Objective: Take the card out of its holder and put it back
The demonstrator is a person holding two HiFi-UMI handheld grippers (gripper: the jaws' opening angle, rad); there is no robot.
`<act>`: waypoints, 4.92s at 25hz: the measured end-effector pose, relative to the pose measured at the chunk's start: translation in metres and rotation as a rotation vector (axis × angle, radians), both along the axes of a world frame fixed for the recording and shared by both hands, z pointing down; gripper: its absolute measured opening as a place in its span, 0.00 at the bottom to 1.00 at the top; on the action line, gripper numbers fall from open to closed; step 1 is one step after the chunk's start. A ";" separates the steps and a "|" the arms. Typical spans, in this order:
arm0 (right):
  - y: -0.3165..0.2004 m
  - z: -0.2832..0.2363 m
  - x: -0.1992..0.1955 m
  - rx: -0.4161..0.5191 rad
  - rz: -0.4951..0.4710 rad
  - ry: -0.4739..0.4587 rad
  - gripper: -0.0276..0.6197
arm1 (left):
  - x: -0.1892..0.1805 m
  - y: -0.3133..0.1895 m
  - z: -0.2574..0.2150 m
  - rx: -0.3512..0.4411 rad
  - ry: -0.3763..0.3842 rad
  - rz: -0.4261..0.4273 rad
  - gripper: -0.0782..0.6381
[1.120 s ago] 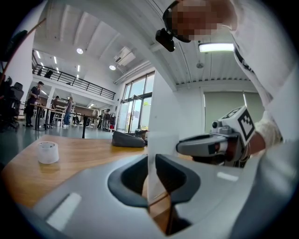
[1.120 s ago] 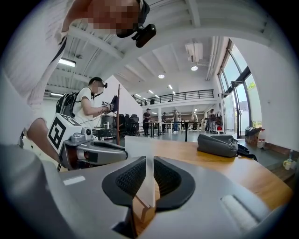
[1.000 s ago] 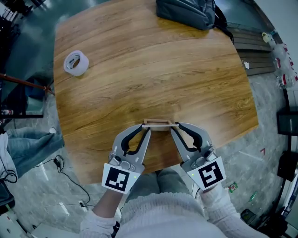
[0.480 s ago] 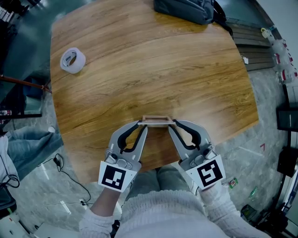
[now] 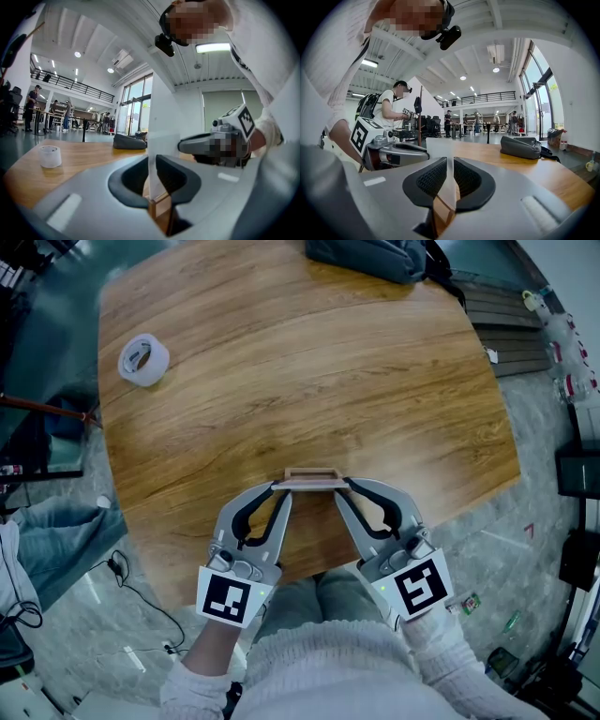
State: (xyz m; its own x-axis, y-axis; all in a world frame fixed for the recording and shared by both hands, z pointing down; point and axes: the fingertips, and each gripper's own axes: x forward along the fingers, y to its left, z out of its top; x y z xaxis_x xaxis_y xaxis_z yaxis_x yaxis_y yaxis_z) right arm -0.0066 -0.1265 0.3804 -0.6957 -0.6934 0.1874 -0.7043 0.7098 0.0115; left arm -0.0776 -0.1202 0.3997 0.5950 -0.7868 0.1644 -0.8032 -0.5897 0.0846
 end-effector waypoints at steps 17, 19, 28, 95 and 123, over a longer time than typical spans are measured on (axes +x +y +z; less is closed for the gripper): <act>0.008 0.004 -0.001 -0.017 0.000 0.011 0.11 | 0.000 0.008 0.005 -0.005 -0.020 0.031 0.17; 0.009 0.005 -0.001 -0.022 -0.001 0.013 0.11 | 0.000 0.009 0.006 -0.006 -0.025 0.035 0.17; 0.011 0.014 0.005 -0.041 -0.003 0.020 0.11 | 0.006 0.014 0.010 -0.019 -0.031 0.035 0.17; 0.094 -0.018 0.008 -0.156 -0.022 -0.031 0.04 | 0.042 0.086 -0.025 -0.191 0.146 -0.040 0.12; 0.096 -0.003 0.011 -0.220 -0.058 -0.012 0.04 | 0.047 0.070 -0.050 -0.151 0.054 0.151 0.12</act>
State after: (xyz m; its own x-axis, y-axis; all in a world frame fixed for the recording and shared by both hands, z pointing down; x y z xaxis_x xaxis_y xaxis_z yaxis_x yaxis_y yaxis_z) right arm 0.0046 -0.0305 0.3771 -0.7360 -0.5958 0.3214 -0.6618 0.7334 -0.1557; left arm -0.0303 -0.0506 0.3494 0.7151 -0.6571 0.2383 -0.6988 -0.6803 0.2211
